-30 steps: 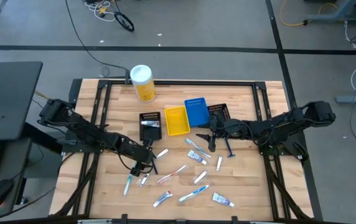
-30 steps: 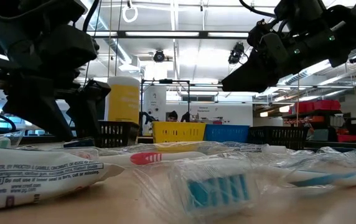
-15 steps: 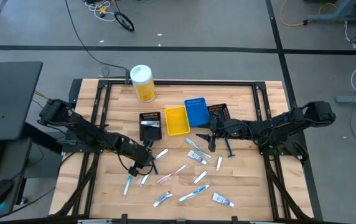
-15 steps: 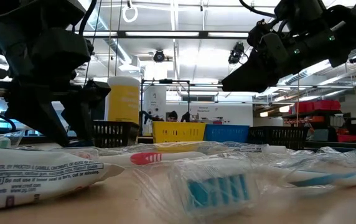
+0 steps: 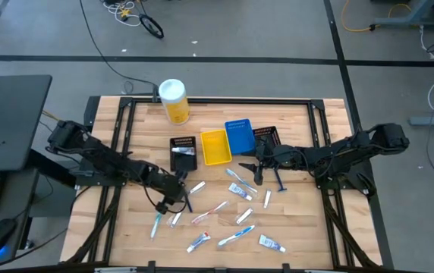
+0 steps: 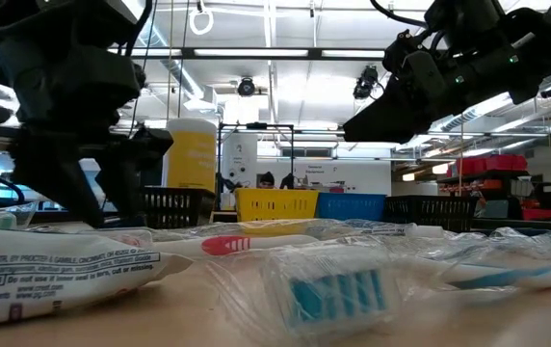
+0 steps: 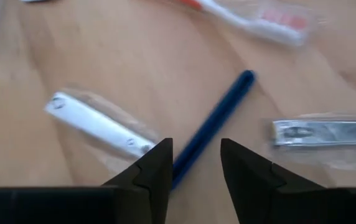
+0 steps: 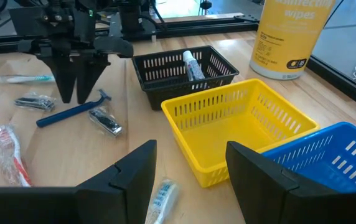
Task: Pick & Place Travel size toiletries
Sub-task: Put the blue razor into the yellow basket
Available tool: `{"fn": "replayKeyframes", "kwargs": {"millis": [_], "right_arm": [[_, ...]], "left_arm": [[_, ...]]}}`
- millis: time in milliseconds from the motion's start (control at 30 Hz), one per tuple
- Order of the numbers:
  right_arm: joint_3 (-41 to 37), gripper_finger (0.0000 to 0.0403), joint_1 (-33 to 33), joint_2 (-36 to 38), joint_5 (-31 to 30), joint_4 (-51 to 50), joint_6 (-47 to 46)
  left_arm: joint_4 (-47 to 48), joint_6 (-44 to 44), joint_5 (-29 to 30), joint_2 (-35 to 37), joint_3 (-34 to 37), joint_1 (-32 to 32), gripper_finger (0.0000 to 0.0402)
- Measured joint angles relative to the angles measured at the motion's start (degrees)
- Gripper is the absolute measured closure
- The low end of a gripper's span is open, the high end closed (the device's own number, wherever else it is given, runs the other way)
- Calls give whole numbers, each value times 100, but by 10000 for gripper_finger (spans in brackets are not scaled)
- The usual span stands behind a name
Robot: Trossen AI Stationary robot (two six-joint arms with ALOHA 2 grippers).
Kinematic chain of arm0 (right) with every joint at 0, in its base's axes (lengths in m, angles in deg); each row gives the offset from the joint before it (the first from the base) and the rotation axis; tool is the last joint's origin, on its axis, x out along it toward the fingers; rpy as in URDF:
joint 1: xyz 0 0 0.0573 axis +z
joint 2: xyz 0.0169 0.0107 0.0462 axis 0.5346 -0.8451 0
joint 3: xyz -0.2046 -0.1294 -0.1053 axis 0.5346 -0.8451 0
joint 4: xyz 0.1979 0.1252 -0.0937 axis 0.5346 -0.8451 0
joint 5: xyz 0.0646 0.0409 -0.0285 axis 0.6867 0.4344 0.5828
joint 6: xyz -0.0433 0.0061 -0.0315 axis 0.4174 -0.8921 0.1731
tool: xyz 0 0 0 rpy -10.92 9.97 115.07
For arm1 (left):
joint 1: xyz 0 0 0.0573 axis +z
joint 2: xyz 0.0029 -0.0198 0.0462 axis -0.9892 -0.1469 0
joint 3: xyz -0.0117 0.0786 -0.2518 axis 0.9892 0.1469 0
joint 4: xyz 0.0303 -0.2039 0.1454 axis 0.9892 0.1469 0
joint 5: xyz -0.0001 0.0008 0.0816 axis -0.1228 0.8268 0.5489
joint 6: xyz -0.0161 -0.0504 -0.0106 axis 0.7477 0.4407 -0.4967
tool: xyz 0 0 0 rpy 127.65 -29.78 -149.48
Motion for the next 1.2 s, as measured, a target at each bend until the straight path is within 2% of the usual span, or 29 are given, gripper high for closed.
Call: {"fn": "replayKeyframes", "kwargs": {"millis": [133,333,467,700,967,1100,1200], "right_arm": [[0,199,0,1,1,2,0],[0,199,0,2,2,29,0],[0,199,0,2,2,95,0],[0,199,-4,4,0,183,177],[0,199,-2,4,140,291,24],[0,199,0,4,348,303,-2],[0,199,0,4,349,304,-2]], "left_arm": [[149,-31,-150,-45,-209,184,257],[452,-390,-553,-692,-677,274,257],[905,-527,-505,-933,-951,274,258],[988,-545,-511,-941,-997,290,261],[889,126,-574,-977,-992,290,319],[641,627,-486,-979,-969,290,352],[314,796,-262,-997,-969,292,363]]}}
